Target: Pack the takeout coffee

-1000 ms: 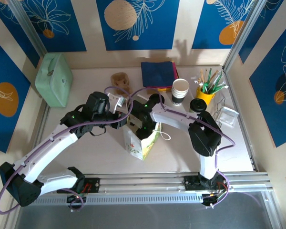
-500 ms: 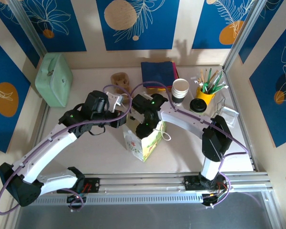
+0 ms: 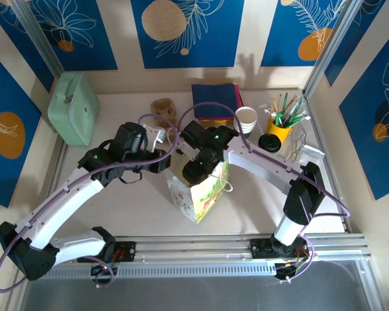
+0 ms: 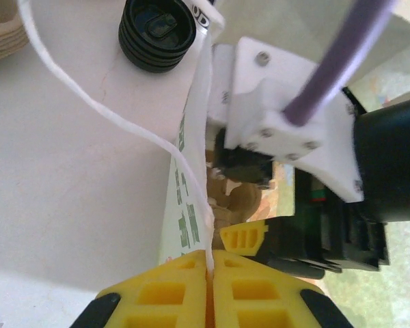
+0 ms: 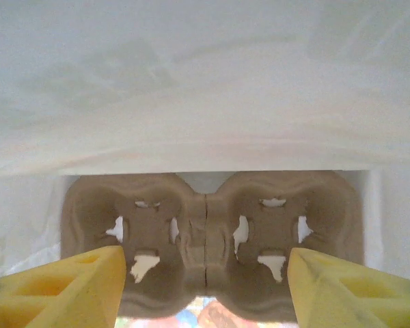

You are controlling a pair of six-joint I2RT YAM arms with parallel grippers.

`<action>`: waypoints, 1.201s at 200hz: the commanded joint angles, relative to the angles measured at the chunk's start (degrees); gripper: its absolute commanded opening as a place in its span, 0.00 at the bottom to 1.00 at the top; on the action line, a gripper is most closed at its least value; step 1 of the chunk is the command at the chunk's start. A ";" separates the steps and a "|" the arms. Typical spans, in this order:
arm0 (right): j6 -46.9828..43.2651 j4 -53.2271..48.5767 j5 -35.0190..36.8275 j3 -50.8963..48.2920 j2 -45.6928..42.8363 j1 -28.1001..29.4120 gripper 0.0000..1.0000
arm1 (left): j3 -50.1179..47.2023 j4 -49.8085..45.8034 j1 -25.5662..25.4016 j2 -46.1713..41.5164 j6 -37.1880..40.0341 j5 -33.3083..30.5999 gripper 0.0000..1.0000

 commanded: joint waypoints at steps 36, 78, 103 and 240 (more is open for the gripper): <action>5.57 3.83 -3.57 2.34 -5.72 -1.95 0.65 | 1.95 -1.74 -0.64 -0.87 0.25 -1.60 0.09; 12.68 1.45 -4.54 8.24 -8.51 -1.77 0.65 | 1.76 -2.23 -0.65 -1.27 -0.69 -3.10 0.09; 21.73 -1.56 -3.10 11.94 -11.08 -1.38 0.68 | 1.00 -2.01 -0.66 -1.99 -0.36 -5.01 0.09; 52.61 -7.57 6.68 7.15 -14.35 -1.37 0.71 | -6.22 4.75 -0.64 -8.19 -8.62 -10.11 0.27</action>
